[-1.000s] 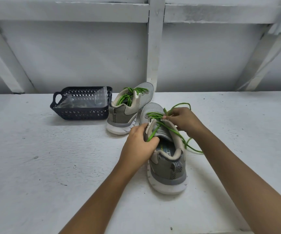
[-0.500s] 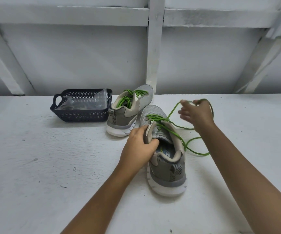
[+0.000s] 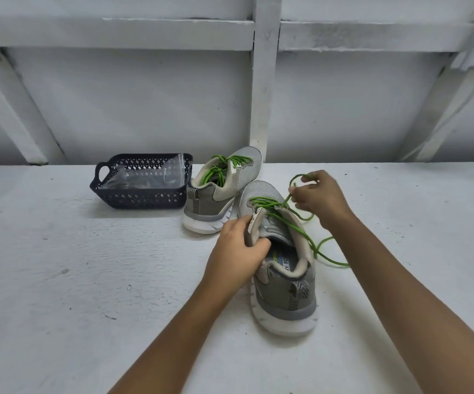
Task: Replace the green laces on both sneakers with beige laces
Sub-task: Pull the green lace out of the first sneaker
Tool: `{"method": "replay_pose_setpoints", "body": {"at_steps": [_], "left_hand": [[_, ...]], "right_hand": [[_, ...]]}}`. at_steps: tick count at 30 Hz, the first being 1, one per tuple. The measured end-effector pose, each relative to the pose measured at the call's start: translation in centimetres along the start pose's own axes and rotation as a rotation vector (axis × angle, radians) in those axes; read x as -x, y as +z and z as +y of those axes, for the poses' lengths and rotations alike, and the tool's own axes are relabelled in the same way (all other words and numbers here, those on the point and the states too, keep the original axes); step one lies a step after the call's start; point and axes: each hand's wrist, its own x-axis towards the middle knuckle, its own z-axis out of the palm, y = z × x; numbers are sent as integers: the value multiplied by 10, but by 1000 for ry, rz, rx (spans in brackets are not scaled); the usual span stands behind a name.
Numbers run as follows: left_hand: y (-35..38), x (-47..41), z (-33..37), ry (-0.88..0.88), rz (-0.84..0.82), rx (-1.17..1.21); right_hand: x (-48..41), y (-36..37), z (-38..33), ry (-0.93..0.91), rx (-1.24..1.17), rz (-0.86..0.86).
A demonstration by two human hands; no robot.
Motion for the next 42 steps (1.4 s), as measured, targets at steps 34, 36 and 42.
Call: {"method": "replay_pose_setpoints", "body": {"at_steps": [34, 36, 42], "left_hand": [[-26, -85, 30, 257, -205, -583], [-24, -89, 29, 288, -230, -616], [-27, -101, 32, 183, -319, -546]], "right_hand": [[92, -14, 14, -241, 487, -59], [90, -12, 13, -206, 484, -100], [90, -11, 11, -151, 486, -115]]}}
